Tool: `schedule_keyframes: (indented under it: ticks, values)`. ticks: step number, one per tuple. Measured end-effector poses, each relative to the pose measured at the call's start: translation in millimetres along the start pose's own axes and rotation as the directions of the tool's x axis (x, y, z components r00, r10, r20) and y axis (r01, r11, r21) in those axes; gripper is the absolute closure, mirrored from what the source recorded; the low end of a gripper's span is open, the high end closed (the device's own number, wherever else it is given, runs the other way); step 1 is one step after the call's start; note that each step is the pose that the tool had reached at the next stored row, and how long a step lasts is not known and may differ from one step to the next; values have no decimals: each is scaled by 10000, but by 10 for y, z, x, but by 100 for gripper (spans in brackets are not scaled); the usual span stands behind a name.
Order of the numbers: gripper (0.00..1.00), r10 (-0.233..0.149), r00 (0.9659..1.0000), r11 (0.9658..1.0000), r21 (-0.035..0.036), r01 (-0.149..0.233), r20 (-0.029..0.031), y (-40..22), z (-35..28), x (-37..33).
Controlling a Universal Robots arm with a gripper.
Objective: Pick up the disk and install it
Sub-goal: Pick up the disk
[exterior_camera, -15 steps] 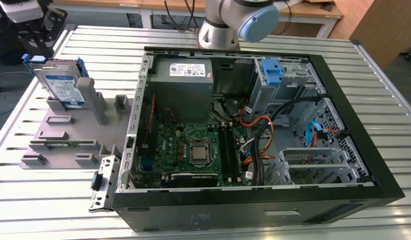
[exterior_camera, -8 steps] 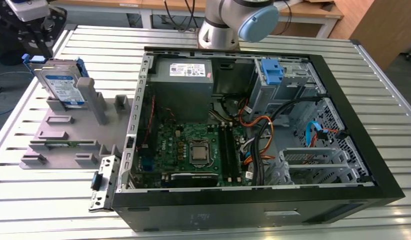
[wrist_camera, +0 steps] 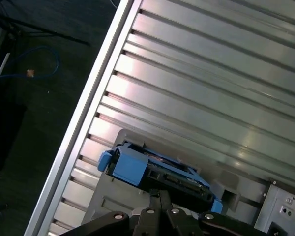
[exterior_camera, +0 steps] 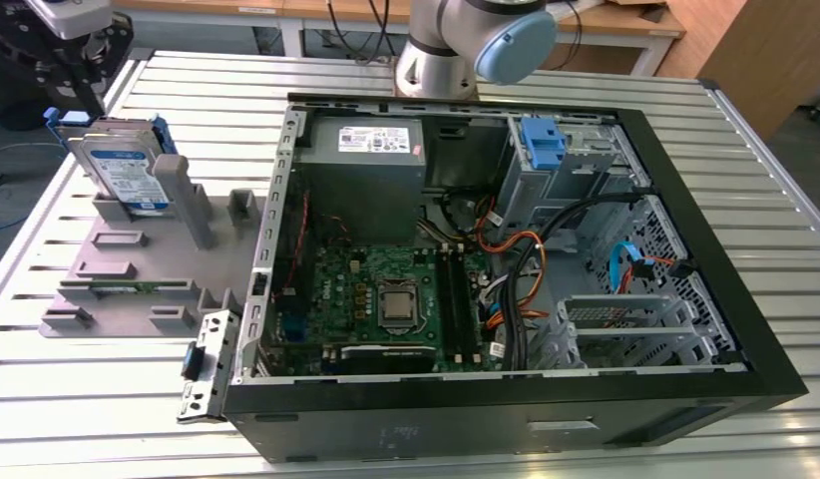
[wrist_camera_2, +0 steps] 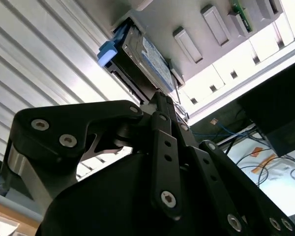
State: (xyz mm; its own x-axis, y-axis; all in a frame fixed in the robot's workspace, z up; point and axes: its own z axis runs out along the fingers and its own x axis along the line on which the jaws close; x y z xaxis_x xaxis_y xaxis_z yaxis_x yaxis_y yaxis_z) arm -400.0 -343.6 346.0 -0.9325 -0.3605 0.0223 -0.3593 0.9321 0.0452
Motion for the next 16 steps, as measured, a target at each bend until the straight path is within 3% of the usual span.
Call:
schedule_keyframes:
  ticks: [4, 7, 11, 15, 16]
  values:
    - [89, -698, 9976, 9976, 14, 698, -32, 0, 2, 0]
    - [89, -1208, 9927, 9927, 24, 1208, -56, 0, 4, 0]
    - [89, -1886, 9820, 9820, 34, 1886, -89, 0, 5, 0]
    - [89, -2516, 9677, 9678, 41, 2517, -121, 0, 7, 0]
    - [89, -2577, 9661, 9662, 42, 2578, -124, 0, 7, 0]
